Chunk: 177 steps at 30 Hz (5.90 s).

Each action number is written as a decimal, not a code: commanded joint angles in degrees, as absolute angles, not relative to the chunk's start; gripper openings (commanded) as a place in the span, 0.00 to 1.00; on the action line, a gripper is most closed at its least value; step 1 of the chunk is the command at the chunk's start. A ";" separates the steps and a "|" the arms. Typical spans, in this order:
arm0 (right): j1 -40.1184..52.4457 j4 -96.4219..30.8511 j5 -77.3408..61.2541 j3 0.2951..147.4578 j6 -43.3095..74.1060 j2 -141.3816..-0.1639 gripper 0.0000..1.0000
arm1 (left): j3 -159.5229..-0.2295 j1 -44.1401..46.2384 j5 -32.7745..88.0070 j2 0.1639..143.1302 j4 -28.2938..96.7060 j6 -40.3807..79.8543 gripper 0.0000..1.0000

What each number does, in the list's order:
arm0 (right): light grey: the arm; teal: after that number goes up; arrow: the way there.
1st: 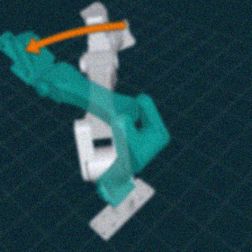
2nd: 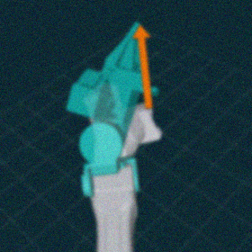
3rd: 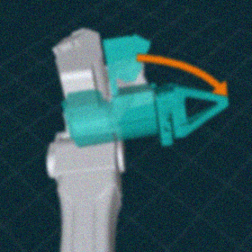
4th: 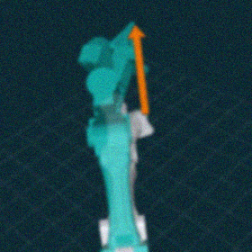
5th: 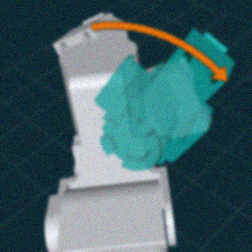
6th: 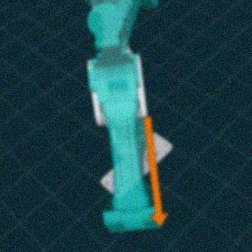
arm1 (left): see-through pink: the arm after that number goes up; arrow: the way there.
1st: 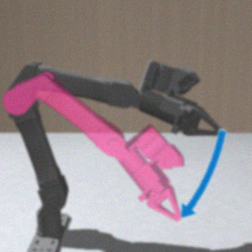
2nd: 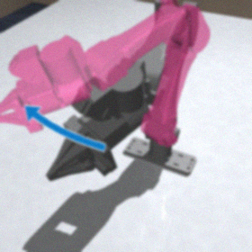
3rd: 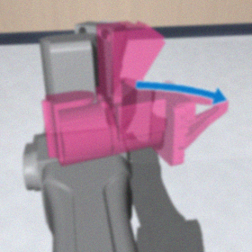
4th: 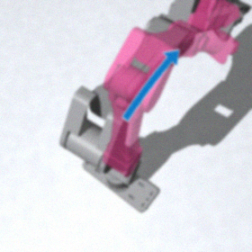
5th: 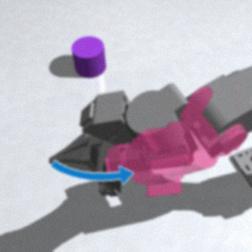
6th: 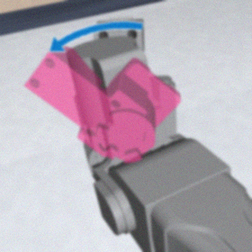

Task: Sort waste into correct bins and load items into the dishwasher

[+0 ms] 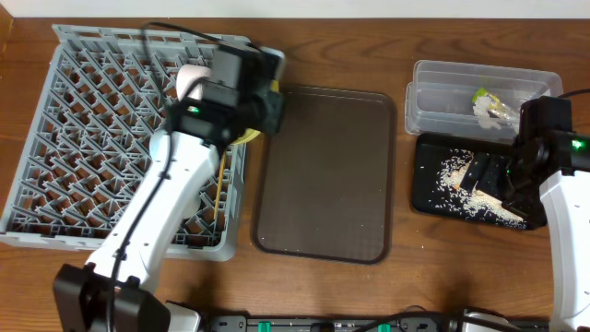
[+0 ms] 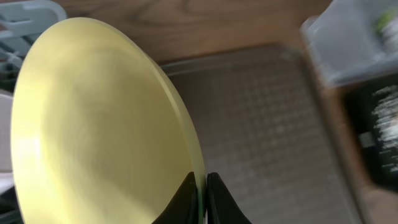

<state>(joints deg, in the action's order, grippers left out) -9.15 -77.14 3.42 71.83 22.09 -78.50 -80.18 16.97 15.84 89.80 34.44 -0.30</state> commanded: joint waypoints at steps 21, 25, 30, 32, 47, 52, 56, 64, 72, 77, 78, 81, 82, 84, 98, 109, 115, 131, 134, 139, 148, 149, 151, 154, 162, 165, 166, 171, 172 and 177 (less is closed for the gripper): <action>-9.47 -77.54 3.60 72.42 21.58 -77.78 0.99 | -80.05 4.10 38.17 91.39 30.72 10.87 0.08; -9.45 -77.14 3.60 72.42 21.58 -77.78 0.99 | -80.05 2.85 38.15 92.18 30.74 10.87 0.08; -9.47 -77.30 3.57 72.42 21.58 -77.78 0.99 | -80.05 0.25 38.13 93.19 30.79 11.29 0.08; -9.45 -77.14 3.57 72.42 21.58 -77.78 0.99 | -80.05 -0.91 37.52 93.62 30.81 11.25 0.24; -9.26 -73.30 0.19 72.42 20.67 -77.78 0.99 | -80.05 -10.83 27.79 88.88 36.67 7.22 0.75; -8.36 -66.76 -6.22 72.42 18.20 -77.78 0.99 | -80.05 -10.44 27.79 82.48 39.66 6.04 0.78; -5.26 -57.23 -15.81 72.42 9.96 -77.80 0.99 | -80.05 -8.62 26.02 79.15 44.84 6.04 0.79; 4.56 -44.47 -10.35 72.40 5.04 -79.83 0.99 | -80.05 -1.74 8.12 79.35 59.68 6.13 0.88; 5.50 -55.37 -5.30 71.90 6.20 -83.05 0.99 | -79.15 -0.93 5.28 78.56 75.90 6.44 0.89; 5.50 -58.11 -4.47 70.37 7.66 -79.57 0.99 | -74.24 -0.93 5.30 70.37 75.31 6.04 0.89; 5.58 -57.91 -4.49 69.36 7.66 -77.82 0.99 | -72.69 -0.93 5.32 67.18 74.41 6.04 0.90; 6.13 -55.59 -4.47 64.71 7.64 -70.70 0.99 | -67.94 -0.93 5.39 56.93 71.13 5.08 0.95; 6.44 -54.17 -4.43 62.59 7.60 -67.48 0.99 | -66.35 -0.93 5.50 53.34 69.89 4.67 0.95; 7.03 -50.87 -4.25 57.82 7.62 -60.12 0.99 | -63.07 -0.93 5.50 46.04 67.42 4.51 0.95; 7.05 -57.71 -1.74 46.68 7.64 -26.57 0.99 | -56.21 -0.93 7.60 21.08 64.23 6.50 0.96; 7.05 -66.67 -1.69 46.65 7.66 -25.91 0.99 | -56.21 -0.93 7.60 21.17 64.20 6.50 0.96; 7.05 -66.63 0.71 46.65 6.98 -25.91 0.99 | -56.21 -0.93 7.60 21.17 64.20 6.50 0.96; 7.25 -26.02 -5.04 19.99 7.20 -4.32 0.99 | -56.21 -0.93 7.60 21.17 64.20 6.50 0.96; 7.25 -18.55 -4.97 14.24 7.18 -1.65 0.99 | -56.21 -0.93 7.60 21.17 64.20 6.50 0.96; 7.25 -7.55 -4.73 6.52 5.06 -0.27 0.99 | -56.21 -0.93 7.60 21.17 64.20 6.50 0.96; 7.20 -0.25 -0.71 0.32 5.04 -0.27 0.99 | -56.21 -0.93 7.60 21.17 64.20 6.50 0.96; 7.18 -0.54 0.19 0.30 5.04 -0.27 0.99 | -56.21 -0.93 7.60 21.17 64.20 6.50 0.96; 7.16 -2.68 2.09 0.30 5.06 -0.27 0.99 | -56.21 -0.93 7.60 21.17 64.20 6.50 0.96; 7.16 -4.05 2.33 0.32 5.06 -0.27 0.99 | -56.21 -0.93 7.60 21.17 64.20 6.50 0.97; 7.16 -4.08 2.11 0.32 5.08 -0.32 0.99 | -56.21 -0.93 7.60 21.17 64.20 6.50 0.97; 7.16 -4.10 2.11 0.32 5.08 -0.32 0.99 | -56.21 -0.93 7.60 21.17 64.20 6.50 0.97; 7.14 -4.08 2.11 0.32 5.08 -0.32 0.99 | -56.21 -0.93 7.60 21.17 64.20 6.50 0.96; 7.16 -4.08 2.11 0.32 5.08 -0.32 0.99 | -56.21 -0.93 7.60 21.17 64.20 6.50 0.97; 7.16 -4.08 2.11 0.32 5.08 -0.32 0.99 | -56.21 -0.93 7.60 21.17 64.20 6.50 0.96; 7.16 -4.08 2.11 0.32 5.08 -0.32 0.99 | -56.21 -0.93 7.60 21.17 64.20 6.50 0.96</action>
